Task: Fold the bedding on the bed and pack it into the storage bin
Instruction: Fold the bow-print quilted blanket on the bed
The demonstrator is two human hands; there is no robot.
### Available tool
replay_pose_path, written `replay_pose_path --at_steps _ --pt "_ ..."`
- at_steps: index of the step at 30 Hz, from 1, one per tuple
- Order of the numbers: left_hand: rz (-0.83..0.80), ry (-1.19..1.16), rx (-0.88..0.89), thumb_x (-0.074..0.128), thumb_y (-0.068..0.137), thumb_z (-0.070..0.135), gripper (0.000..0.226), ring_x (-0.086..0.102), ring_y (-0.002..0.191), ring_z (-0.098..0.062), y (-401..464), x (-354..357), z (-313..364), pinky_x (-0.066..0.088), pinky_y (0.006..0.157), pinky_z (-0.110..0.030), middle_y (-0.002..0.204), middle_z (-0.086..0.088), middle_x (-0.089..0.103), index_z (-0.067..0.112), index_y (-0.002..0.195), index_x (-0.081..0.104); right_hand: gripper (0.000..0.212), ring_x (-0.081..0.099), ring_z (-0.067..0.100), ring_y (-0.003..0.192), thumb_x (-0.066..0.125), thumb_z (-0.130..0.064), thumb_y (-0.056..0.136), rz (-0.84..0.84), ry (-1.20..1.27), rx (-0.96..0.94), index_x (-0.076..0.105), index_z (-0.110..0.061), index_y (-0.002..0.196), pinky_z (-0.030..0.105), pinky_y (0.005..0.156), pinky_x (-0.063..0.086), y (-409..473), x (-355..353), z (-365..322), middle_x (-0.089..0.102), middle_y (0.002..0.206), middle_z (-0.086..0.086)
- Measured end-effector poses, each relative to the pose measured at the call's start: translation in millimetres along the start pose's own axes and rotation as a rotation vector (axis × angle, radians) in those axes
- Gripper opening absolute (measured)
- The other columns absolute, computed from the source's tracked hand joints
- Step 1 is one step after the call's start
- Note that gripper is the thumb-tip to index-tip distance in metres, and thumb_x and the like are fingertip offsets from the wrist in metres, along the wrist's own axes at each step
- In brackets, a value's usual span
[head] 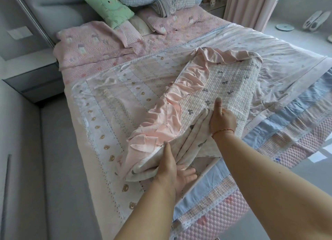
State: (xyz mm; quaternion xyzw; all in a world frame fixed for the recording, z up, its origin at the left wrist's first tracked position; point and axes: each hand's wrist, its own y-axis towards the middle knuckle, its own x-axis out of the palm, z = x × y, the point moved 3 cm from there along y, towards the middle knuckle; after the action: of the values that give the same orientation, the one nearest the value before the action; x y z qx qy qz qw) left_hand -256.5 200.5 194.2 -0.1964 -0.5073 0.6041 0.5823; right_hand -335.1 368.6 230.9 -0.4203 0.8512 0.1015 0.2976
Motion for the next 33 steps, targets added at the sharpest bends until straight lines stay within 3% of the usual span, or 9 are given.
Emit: replay_pose_path --at_steps 9,11,13,14,17,20,23,28,33 --pt "0.181 -0.347 0.178 0.046 0.093 0.058 0.067 0.053 0.119 -0.035 19.8 -22.0 -0.9 0.046 0.1 -0.048 0.135 -0.018 0.048 0.013 0.141 0.039 0.062 0.026 0.017 0.048 0.027 -0.056 0.097 0.072 0.093 0.004 0.025 -0.015 0.049 0.031 0.049 0.018 -6.0 -8.8 -0.5 0.027 0.05 0.002" --pt "0.245 -0.34 0.216 0.045 0.096 0.051 0.057 0.06 0.106 -0.031 13.9 -24.5 9.1 0.054 0.09 -0.039 0.123 -0.018 0.057 0.005 0.129 0.048 0.063 0.028 0.018 0.049 0.026 -0.055 0.097 0.094 0.092 0.02 0.026 -0.016 0.049 0.031 0.049 0.019 -6.8 -11.5 -0.1 0.029 0.05 0.002" --pt "0.336 -0.193 0.302 0.043 0.096 0.049 0.048 0.063 0.084 -0.023 7.6 -20.6 28.0 0.057 0.069 -0.028 0.104 -0.012 0.065 0.005 0.11 0.059 0.065 0.03 0.019 0.05 0.024 -0.056 0.097 0.121 0.081 0.044 0.029 -0.015 0.048 0.031 0.049 0.019 -4.6 -15.8 3.1 0.032 0.05 0.003" --pt "0.377 -0.075 0.369 0.042 0.093 0.053 0.053 0.063 0.086 -0.023 4.0 -16.4 39.3 0.057 0.072 -0.029 0.106 -0.01 0.066 0.006 0.109 0.062 0.066 0.031 0.019 0.05 0.022 -0.058 0.097 0.138 0.072 0.063 0.03 -0.013 0.049 0.031 0.049 0.02 -2.0 -19.2 5.6 0.033 0.051 0.004" --pt "0.444 0.36 0.524 0.028 0.085 0.065 0.079 0.055 0.117 -0.031 2.4 0.1 72.9 0.044 0.103 -0.042 0.129 -0.012 0.059 0.005 0.125 0.06 0.07 0.034 0.019 0.05 0.019 -0.06 0.096 0.189 0.079 0.134 0.033 -0.011 0.049 0.032 0.05 0.023 8.7 -31.4 12.8 0.037 0.052 0.006" --pt "0.443 0.777 0.649 0.018 0.1 0.054 0.071 0.048 0.126 -0.033 -0.1 32.5 102.2 0.038 0.1 -0.033 0.137 -0.017 0.052 0.002 0.133 0.054 0.071 0.039 0.021 0.055 0.016 -0.061 0.096 0.241 0.115 0.208 0.039 -0.01 0.051 0.034 0.06 0.03 21.6 -46.4 19.8 0.042 0.055 0.006" --pt "0.416 1.079 0.69 0.011 0.101 0.054 0.076 0.045 0.128 -0.033 10.0 73.1 121.7 0.034 0.106 -0.036 0.139 -0.022 0.049 0.0 0.132 0.054 0.072 0.048 0.027 0.068 0.012 -0.059 0.097 0.28 0.128 0.273 0.045 -0.01 0.056 0.034 0.066 0.031 38.3 -62.1 33.5 0.046 0.059 0.005" --pt "0.408 1.387 0.725 0.005 0.099 0.055 0.081 0.033 0.137 -0.031 54.1 128.1 129.0 0.023 0.112 -0.033 0.144 -0.024 0.043 0.0 0.133 0.053 0.074 0.046 0.026 0.064 0.008 -0.058 0.097 0.271 0.133 0.306 0.044 -0.009 0.055 0.035 0.063 0.033 66.9 -82.0 56.4 0.047 0.059 0.007" --pt "0.498 1.49 0.755 0.006 0.097 0.06 0.079 0.029 0.139 -0.029 80.3 139.8 134.2 0.025 0.112 -0.034 0.148 -0.022 0.039 0.009 0.134 0.054 0.073 0.049 0.027 0.073 0.007 -0.056 0.097 0.227 0.096 0.28 0.046 -0.011 0.056 0.034 0.065 0.034 93.6 -83.9 64.0 0.049 0.064 0.006"
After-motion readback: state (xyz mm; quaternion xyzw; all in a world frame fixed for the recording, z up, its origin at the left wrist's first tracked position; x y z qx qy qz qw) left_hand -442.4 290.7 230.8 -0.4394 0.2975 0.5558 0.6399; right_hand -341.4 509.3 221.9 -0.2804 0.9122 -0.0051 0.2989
